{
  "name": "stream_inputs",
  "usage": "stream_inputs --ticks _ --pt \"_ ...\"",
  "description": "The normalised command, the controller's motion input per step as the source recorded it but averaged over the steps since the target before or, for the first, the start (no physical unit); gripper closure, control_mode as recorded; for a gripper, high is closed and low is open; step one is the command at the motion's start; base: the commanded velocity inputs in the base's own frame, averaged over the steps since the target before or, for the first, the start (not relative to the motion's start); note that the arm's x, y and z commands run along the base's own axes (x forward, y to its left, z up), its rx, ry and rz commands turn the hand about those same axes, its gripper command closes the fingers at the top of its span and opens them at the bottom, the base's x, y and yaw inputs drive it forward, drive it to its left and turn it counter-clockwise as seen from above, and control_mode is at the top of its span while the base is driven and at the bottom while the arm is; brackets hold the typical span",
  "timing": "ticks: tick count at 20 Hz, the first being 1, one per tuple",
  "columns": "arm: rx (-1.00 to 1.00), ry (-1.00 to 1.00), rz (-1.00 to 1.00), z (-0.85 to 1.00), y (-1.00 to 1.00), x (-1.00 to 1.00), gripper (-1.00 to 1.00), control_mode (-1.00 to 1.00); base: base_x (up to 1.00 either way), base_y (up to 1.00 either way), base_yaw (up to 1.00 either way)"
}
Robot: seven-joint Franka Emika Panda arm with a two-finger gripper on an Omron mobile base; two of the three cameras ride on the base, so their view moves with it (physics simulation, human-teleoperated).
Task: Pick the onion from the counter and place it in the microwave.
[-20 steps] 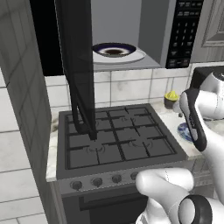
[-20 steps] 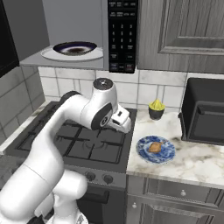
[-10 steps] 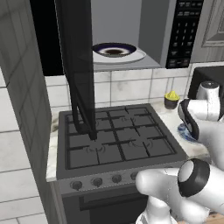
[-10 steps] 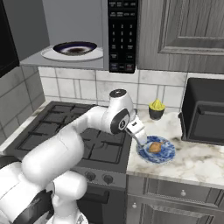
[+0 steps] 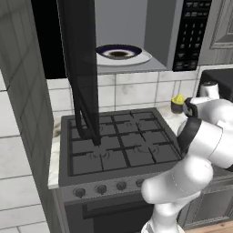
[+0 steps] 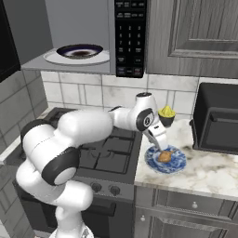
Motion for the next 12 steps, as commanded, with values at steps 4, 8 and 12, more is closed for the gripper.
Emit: stream_inputs --ticks 4,8,12 --pt "0.04 0.03 0.0 -0.36 0.0 0.15 -1.0 -1.0 0.0 0.0 0.0" --pt "0.02 0.03 0.01 -0.5 0.0 0.22 -1.0 -1.0 0.0 0.0 0.0" --pt "0.01 0.0 0.03 -0.66 0.0 0.46 -1.0 -1.0 0.0 0.0 0.0"
